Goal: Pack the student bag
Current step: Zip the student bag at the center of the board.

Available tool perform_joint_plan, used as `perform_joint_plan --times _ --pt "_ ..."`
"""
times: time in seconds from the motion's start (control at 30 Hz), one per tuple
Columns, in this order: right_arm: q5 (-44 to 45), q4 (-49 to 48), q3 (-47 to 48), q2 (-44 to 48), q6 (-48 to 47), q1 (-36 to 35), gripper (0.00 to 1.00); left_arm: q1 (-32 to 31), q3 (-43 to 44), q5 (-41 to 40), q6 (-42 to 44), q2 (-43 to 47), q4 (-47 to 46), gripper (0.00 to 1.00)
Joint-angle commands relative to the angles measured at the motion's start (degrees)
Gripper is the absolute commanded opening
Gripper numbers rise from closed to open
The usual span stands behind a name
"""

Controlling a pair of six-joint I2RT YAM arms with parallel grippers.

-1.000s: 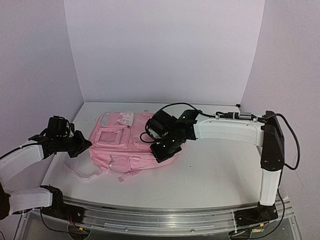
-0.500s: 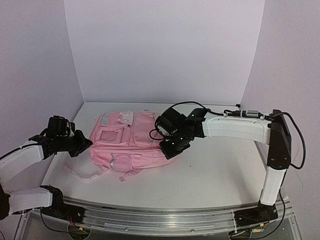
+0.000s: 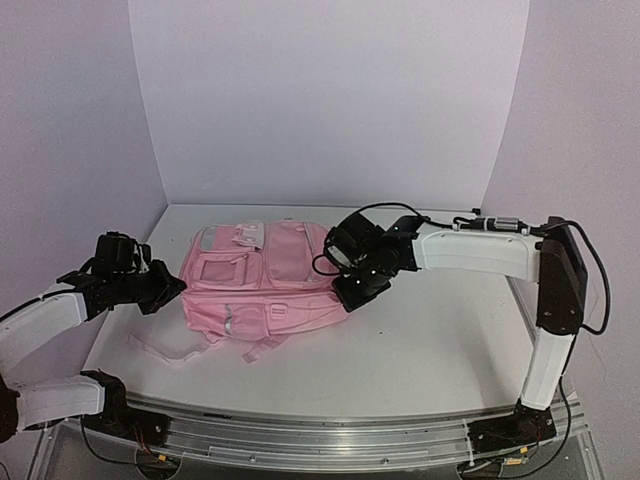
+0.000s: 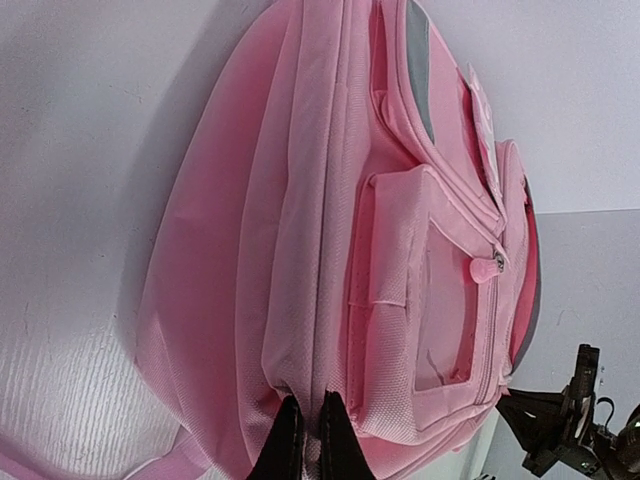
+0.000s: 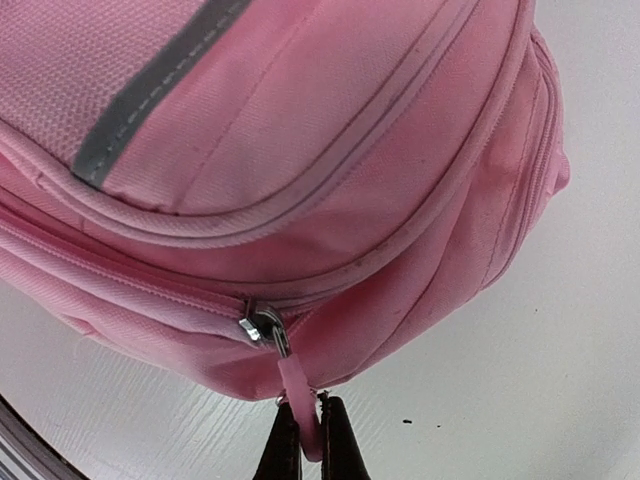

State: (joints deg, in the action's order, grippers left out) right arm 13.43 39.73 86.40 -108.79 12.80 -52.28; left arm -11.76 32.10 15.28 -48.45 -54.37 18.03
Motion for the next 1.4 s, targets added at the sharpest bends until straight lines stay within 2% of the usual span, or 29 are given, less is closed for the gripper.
perform_joint_plan --times 0.0,0.03,0.07,0.1,0.17,0.2,0.23,0.37,0.5,0.7,0.83,1.03,1.37 --pt "3.3 9.8 -2.4 2.0 -0.9 7.5 0.00 2.6 -0.2 -8.7 3.5 0.9 -0.5 0.00" --pt "-1.2 7.8 -2.4 1.7 -1.6 7.2 0.00 2.6 -0.1 -6.7 4.2 0.8 -1.4 0.06" --pt "-5.2 5.9 -2.2 1.5 -2.0 6.7 0.00 2.7 0.5 -4.5 4.5 0.7 -1.9 0.22" --pt "-8.0 4.6 -1.5 1.1 -2.0 6.4 0.00 2.6 1.5 -2.6 4.8 0.5 -1.3 0.46" --pt "-12.8 2.7 -0.6 0.7 -1.9 5.5 0.00 2.5 3.7 -0.8 5.2 1.2 0.9 0.83" --pt "-14.9 1.6 -0.3 0.6 -1.8 4.8 0.00 2.5 4.8 -1.0 5.3 2.0 2.3 0.93" --pt "-17.4 0.6 -0.2 0.5 -1.7 4.4 0.00 2.4 6.5 -2.0 5.2 2.8 4.7 0.98" --pt "-23.5 -1.6 0.2 -1.1 -1.1 2.3 0.00 1.5 13.6 -7.9 4.0 6.6 14.2 0.99" --pt "-25.2 -2.9 0.6 -2.7 -0.7 0.4 0.00 -2.8 16.7 -5.5 0.7 5.6 16.9 1.00" --pt "-26.7 -6.1 0.1 -3.1 2.2 -1.2 0.00 -26.6 17.0 -16.6 -11.9 -3.3 11.4 0.99" --pt "-28.6 -11.2 0.0 -3.9 5.1 -4.1 0.00 -34.9 17.0 -22.8 -17.8 -7.5 9.3 0.96" --pt "-29.4 -17.7 2.3 -6.5 9.2 -8.5 0.00 -39.0 15.0 -25.9 -26.1 -12.2 9.2 0.83" --pt "-18.9 -18.9 -0.1 -1.4 11.6 -9.3 0.00 -43.5 12.6 -29.1 -36.5 -14.3 15.3 0.72"
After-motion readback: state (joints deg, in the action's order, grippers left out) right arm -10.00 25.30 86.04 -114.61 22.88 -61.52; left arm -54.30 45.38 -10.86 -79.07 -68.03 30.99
